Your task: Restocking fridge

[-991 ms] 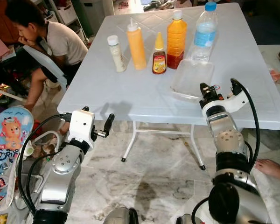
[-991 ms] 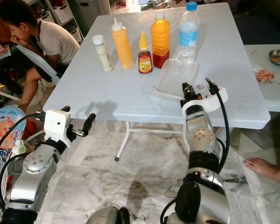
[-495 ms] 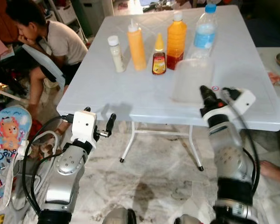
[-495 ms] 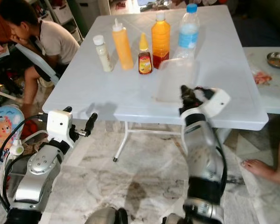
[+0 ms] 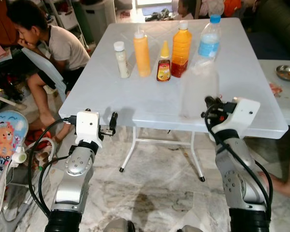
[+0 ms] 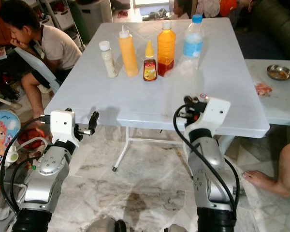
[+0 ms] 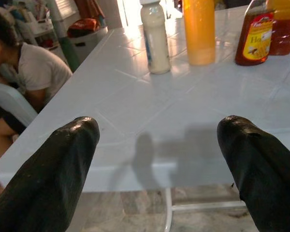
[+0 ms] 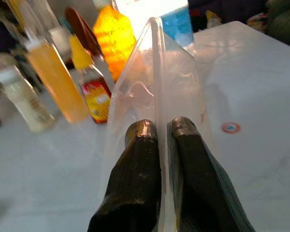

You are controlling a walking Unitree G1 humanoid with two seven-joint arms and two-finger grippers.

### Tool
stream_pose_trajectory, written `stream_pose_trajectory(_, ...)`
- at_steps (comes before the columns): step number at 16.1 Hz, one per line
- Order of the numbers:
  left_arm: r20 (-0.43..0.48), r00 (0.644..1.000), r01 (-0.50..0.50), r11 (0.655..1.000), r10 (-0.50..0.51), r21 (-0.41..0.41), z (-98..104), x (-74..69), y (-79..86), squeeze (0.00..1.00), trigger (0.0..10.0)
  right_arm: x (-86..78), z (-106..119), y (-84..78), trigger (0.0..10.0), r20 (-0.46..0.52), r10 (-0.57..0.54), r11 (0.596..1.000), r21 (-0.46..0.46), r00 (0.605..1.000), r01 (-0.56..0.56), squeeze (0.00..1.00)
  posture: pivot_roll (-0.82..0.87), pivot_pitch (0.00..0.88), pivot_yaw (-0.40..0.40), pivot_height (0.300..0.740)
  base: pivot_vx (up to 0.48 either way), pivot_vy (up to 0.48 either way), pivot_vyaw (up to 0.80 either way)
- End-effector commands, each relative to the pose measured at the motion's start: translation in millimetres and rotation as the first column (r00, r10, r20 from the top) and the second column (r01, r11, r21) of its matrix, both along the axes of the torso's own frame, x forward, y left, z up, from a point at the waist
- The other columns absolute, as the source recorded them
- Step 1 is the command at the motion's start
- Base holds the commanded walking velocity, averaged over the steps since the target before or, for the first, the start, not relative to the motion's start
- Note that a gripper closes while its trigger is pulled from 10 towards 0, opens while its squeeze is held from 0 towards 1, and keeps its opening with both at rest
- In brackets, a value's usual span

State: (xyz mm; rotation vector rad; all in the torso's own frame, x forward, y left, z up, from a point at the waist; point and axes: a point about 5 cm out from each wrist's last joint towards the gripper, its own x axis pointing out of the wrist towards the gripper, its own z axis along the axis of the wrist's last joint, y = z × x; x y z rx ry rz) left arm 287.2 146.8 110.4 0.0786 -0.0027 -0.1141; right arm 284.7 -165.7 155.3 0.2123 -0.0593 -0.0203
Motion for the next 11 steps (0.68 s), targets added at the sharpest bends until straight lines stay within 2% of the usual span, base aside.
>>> stream_pose_trajectory(1,-0.002,1.0,-0.011,1.0,0.011,0.008,-1.1,0.8,1.8,0.0,10.0,0.4,4.4,5.6,10.0,0.014,0.022,0.999,-0.03,1.0,-0.022,0.0,-0.07,0.007,0.081,0.74,0.0,0.0,0.0)
stream_pose_trajectory(3,-0.009,1.0,-0.008,1.0,0.008,-0.003,-3.6,-0.3,-0.3,0.0,10.0,1.0,3.0,5.4,10.0,0.015,0.019,0.996,-0.088,1.0,-0.018,0.0,-0.08,0.01,0.079,0.74,0.0,0.0,0.0)
stream_pose_trajectory(5,-0.011,1.0,-0.006,1.0,0.006,-0.006,-4.7,-1.2,-2.2,0.0,10.0,-1.1,-0.5,6.7,10.0,-0.015,0.04,0.997,-0.068,0.999,-0.041,0.0,-0.08,0.016,0.078,0.74,0.0,0.0,0.0)
stream_pose_trajectory(6,-0.012,1.0,-0.008,1.0,0.008,-0.007,-5.0,-1.2,-2.2,0.0,10.0,-2.3,-2.0,7.2,10.0,-0.026,0.043,0.995,-0.092,0.999,-0.046,0.0,-0.08,0.018,0.077,0.74,0.0,0.0,0.0)
stream_pose_trajectory(9,-0.015,1.0,-0.011,1.0,0.011,-0.007,-6.3,-2.0,-1.3,0.0,10.0,-5.0,-9.5,0.7,10.0,-0.045,0.022,0.999,-0.031,0.999,-0.024,0.0,-0.08,0.024,0.074,0.74,0.0,0.0,0.0)
stream_pose_trajectory(11,-0.015,1.0,-0.011,1.0,0.011,-0.006,-6.2,-2.4,-1.3,0.0,10.0,-4.4,-12.2,-3.5,10.0,-0.06,-0.001,0.999,-0.048,0.998,-0.001,0.0,-0.08,0.026,0.074,0.74,-0.24,0.0,0.0)
